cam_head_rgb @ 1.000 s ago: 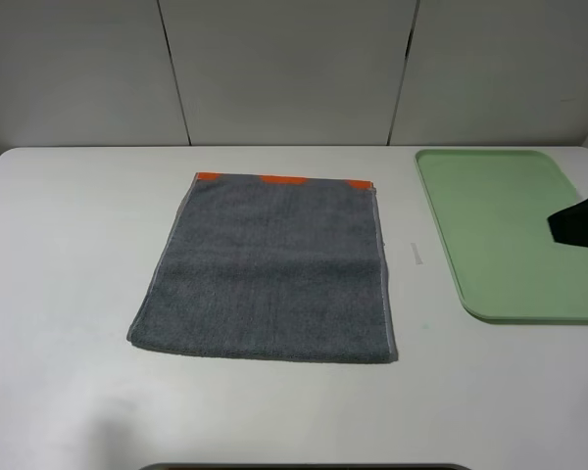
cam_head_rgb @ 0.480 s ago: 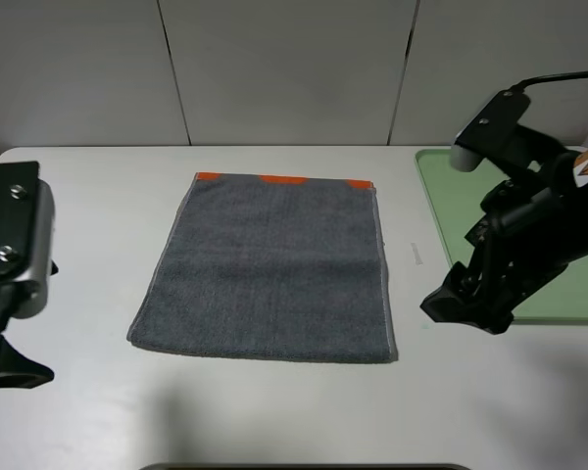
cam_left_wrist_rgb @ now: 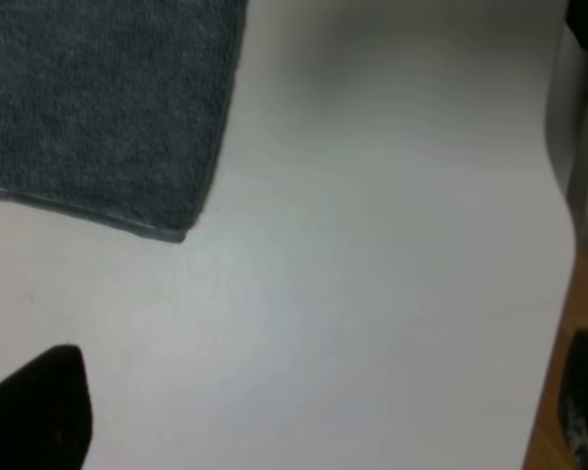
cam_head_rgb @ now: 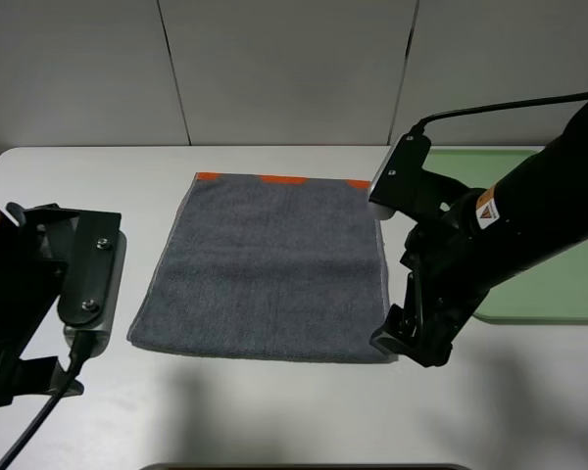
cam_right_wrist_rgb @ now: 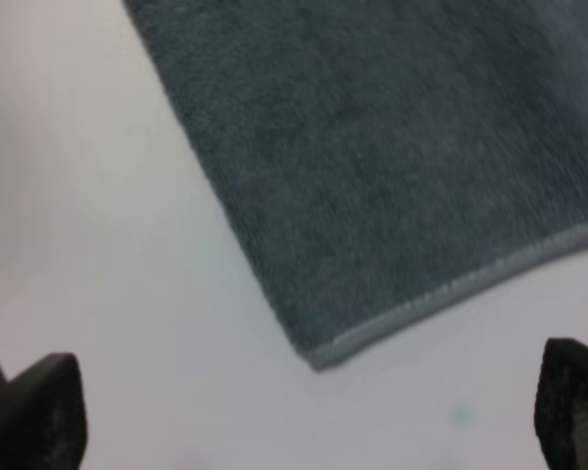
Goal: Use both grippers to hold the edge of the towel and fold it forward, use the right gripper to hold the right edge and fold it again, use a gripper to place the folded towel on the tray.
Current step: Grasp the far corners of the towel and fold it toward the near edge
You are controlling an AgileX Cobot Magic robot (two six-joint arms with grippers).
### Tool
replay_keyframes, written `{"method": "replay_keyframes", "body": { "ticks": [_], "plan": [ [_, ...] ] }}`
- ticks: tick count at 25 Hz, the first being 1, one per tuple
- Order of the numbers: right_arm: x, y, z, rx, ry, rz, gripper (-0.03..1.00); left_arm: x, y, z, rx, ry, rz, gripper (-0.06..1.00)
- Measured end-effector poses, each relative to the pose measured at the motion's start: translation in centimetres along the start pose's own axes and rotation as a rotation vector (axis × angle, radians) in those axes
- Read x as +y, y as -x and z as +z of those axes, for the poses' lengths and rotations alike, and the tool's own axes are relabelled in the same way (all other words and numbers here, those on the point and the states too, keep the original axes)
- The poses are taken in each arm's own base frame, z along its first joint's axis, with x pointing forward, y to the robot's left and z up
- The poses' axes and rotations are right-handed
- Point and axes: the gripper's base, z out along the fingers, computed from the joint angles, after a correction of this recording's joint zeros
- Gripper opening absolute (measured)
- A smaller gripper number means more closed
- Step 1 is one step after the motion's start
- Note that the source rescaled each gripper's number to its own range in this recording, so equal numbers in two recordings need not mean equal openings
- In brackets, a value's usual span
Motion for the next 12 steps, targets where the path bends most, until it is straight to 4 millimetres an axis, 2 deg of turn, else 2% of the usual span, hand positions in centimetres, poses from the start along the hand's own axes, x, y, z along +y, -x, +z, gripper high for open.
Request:
{"method": "replay_keyframes", "body": {
  "ticks": [7, 12],
  "plan": [
    [0.6, 0.5, 2.8, 0.045, 0.014, -0.079, 1.0, 0.7, 0.5, 1.7, 0.023, -0.023, 0.008, 0.95],
    [0.6, 0.2, 4.1, 0.085, 0.031, -0.091, 1.0, 1.3, 1.0, 3.8, 0.049, -0.052, 0.042, 0.95]
  ]
}}
